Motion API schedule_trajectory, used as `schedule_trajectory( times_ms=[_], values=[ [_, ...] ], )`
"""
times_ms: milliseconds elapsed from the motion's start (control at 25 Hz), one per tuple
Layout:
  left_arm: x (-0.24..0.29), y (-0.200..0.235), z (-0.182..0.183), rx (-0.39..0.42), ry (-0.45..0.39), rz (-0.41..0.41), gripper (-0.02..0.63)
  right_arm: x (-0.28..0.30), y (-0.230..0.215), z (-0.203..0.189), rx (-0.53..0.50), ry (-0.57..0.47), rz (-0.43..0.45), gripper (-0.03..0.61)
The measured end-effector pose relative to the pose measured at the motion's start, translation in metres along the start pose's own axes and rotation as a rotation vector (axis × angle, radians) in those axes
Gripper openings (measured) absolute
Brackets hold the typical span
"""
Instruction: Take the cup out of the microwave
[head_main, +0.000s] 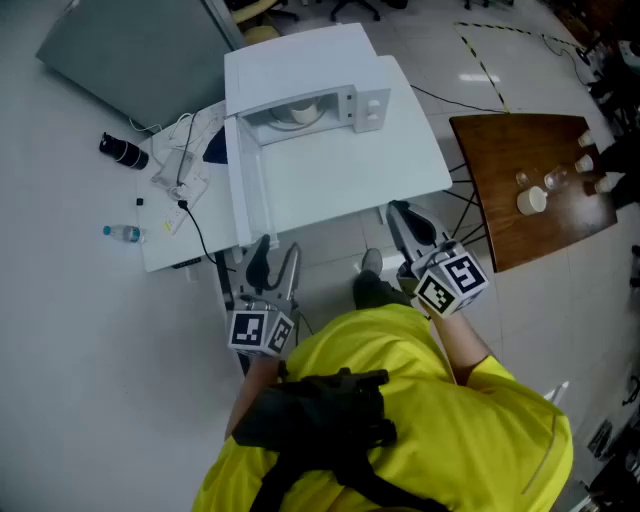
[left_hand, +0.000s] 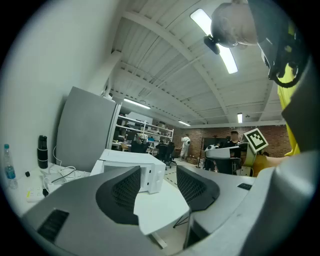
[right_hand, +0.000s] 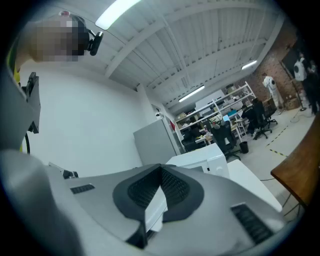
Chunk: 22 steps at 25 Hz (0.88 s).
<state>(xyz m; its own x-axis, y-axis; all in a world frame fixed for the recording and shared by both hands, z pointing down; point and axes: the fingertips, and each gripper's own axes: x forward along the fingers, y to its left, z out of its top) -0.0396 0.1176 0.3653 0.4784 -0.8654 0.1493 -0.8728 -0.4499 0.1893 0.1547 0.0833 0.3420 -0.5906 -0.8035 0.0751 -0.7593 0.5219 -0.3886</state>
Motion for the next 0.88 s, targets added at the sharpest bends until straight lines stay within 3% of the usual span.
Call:
schedule_trajectory(
  times_ms=[200, 360, 440, 560, 680, 880],
  values=[
    [0.148, 0.022, -0.046, 0.026, 0.031, 0.043, 0.241, 0.062, -0.086, 0.010, -0.013, 0.058, 0.060, 0.005],
    [0.282, 0.070, -0.090, 0.044, 0.077, 0.085, 0.413, 0.102, -0.145, -0.019, 0.030, 0.135, 0.082, 0.005],
    [0.336, 0.102, -0.110, 0.044, 0.110, 0.123, 0.443, 0.114, -0.160, -0.036, 0.054, 0.164, 0.089, 0.005],
    [0.390, 0.144, -0.139, -0.001, 0.169, 0.164, 0.430, 0.122, -0.176, -0.058, 0.106, 0.198, 0.084, 0.005],
    [0.434, 0.177, -0.152, -0.001, 0.176, 0.186, 0.436, 0.134, -0.196, -0.075, 0.152, 0.203, 0.064, 0.005],
    [0.469, 0.197, -0.180, -0.009, 0.209, 0.209, 0.443, 0.131, -0.217, -0.107, 0.176, 0.267, 0.049, 0.005]
  ],
)
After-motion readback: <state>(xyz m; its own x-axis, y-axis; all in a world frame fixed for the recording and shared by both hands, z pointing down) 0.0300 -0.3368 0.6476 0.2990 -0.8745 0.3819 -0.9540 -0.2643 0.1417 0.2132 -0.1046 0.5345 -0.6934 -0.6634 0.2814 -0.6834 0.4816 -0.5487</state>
